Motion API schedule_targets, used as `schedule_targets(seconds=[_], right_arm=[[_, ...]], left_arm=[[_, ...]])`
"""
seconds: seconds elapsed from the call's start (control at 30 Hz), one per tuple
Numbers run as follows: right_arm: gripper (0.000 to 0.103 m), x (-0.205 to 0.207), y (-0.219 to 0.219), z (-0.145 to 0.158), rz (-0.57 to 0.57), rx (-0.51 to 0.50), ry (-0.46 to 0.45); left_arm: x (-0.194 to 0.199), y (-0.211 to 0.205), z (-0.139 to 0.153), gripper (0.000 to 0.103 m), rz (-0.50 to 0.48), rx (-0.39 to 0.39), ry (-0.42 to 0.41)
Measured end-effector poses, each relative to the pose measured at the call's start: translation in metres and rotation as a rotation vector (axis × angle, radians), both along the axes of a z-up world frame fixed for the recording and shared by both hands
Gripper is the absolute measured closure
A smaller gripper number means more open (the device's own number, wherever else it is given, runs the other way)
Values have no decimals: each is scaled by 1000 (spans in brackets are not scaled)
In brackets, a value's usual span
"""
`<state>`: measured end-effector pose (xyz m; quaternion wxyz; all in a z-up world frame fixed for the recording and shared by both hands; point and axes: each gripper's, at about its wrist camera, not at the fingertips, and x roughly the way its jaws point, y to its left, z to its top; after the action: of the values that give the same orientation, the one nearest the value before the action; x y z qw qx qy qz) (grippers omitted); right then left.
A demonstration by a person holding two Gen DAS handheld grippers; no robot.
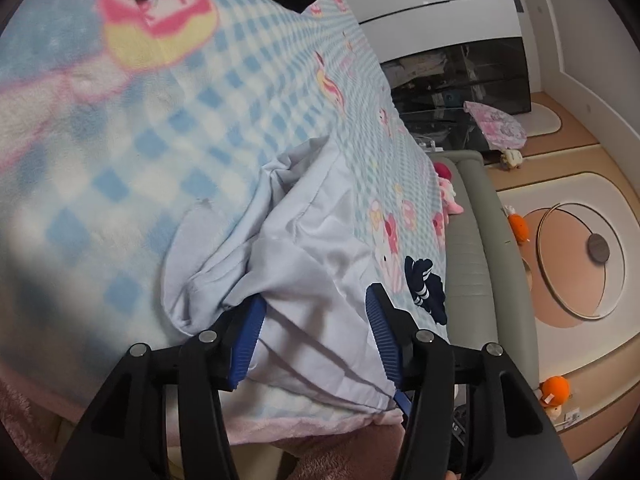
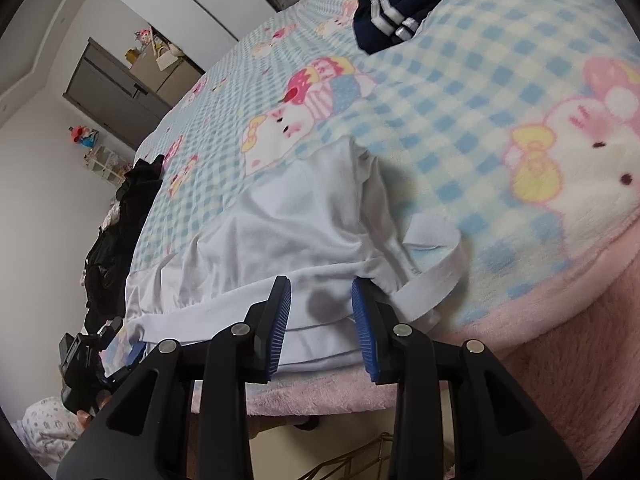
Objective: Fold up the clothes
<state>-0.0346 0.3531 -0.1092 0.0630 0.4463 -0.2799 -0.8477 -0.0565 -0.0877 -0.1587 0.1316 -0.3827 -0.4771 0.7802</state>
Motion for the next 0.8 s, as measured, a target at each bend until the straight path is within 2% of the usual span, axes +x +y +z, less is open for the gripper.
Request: schedule_targets(seconds=[0.07,0.13,0.17,0.2,0.3,0.37,0.53,0.6,0.73,0.8], right_arm=[[67,-1,-7,2,37,-6,25],[68,-1,-13,6,65,-2,55],[74,0,-15,9,66,13,71],[87,1,-16,13,67,28,87],[96,5,-20,24,70,73,134],[97,6,-22,27,85,76,136],[95,5,-23,10,109,53,41],[95,6,-27,9,123,54,32],[78,6,-35,10,142,78,38],[76,3,-39,9,150,89,23]], left_arm=[[-1,3,4,83,4,-18,17],[-1,5,9,92,10,-37,35],[2,5,13,94,11,-46,47],[5,5,17,95,11,-56,60],[16,4,27,97,-3,-102,79],[22,3,30,97,-7,-108,86],[34,-9,32,97,13,-88,89],[36,-13,33,97,23,-89,85],[30,-18,10,97,0,-171,-69],[31,-17,-3,97,-27,-178,-144]])
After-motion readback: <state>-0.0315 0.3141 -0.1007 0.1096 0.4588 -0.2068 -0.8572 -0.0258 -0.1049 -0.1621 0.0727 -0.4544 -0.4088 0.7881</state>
